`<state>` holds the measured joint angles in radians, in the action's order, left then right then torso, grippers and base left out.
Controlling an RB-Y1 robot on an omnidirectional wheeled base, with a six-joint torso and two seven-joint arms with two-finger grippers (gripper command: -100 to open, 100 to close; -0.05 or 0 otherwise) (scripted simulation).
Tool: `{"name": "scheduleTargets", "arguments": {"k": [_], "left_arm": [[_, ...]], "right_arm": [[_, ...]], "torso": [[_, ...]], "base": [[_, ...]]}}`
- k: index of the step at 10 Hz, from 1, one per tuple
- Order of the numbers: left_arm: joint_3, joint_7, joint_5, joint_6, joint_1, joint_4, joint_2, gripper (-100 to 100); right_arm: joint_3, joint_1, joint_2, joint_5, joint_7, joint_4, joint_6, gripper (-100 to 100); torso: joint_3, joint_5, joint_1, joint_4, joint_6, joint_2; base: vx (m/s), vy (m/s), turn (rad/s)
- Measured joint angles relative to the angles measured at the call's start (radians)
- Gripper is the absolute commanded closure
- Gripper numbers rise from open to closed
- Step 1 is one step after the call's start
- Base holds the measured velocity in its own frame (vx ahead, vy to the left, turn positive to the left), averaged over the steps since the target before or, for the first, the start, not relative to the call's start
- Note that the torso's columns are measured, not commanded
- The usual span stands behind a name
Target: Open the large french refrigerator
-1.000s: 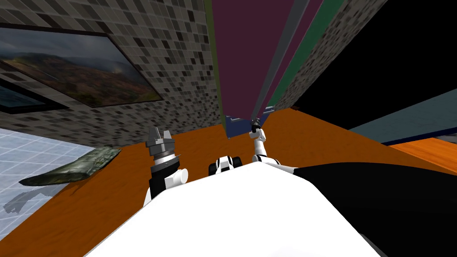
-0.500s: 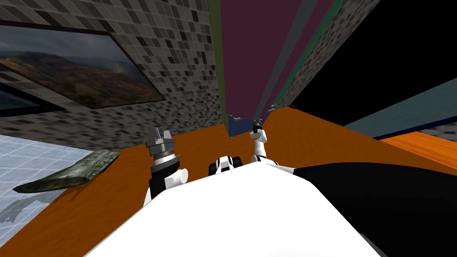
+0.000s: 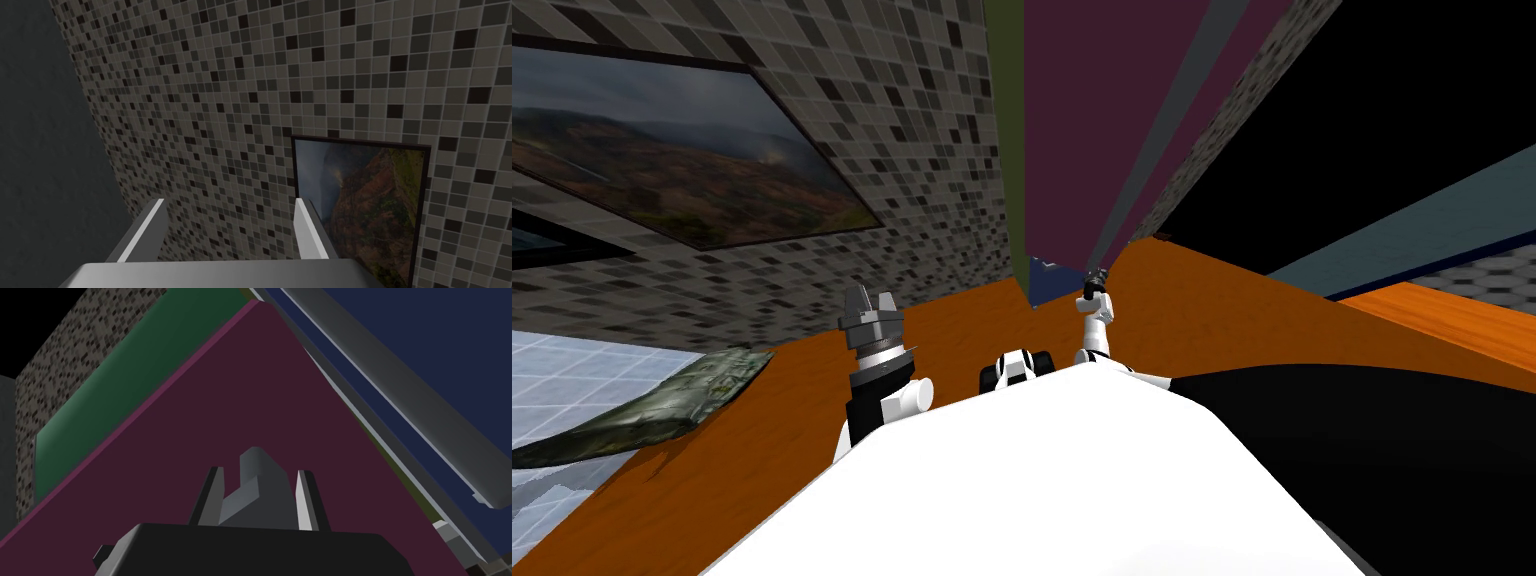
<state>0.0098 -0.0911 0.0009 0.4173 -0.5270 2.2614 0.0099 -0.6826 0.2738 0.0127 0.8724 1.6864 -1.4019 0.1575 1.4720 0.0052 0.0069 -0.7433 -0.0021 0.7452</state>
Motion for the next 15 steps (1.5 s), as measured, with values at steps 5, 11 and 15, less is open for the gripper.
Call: {"name": "scheduleTargets", "arguments": {"k": [5,11,15], "left_arm": [[0.0,0.0,0.0,0.0,0.0,0.0,0.0,0],[0.0,0.0,0.0,0.0,0.0,0.0,0.0,0],[0.0,0.0,0.0,0.0,0.0,0.0,0.001,0]], "right_arm": [[-0.069,-0.018,-0.036,0.009,0.021,-0.067,0.014,100],[-0.065,0.035,-0.053,0.017,0.056,-0.082,0.092,-100],[-0.051,0.099,-0.054,0.013,0.101,-0.097,0.197,-100]], "torso": [[0.0,0.003,0.003,-0.002,0.001,0.0],[0.001,-0.001,-0.004,0.001,0.006,-0.002],[-0.004,0.005,0.003,-0.006,0.004,0.006]], "base": [[0.047,0.179,-0.071],[-0.051,-0.035,0.046],[-0.063,-0.053,0.05]]}}
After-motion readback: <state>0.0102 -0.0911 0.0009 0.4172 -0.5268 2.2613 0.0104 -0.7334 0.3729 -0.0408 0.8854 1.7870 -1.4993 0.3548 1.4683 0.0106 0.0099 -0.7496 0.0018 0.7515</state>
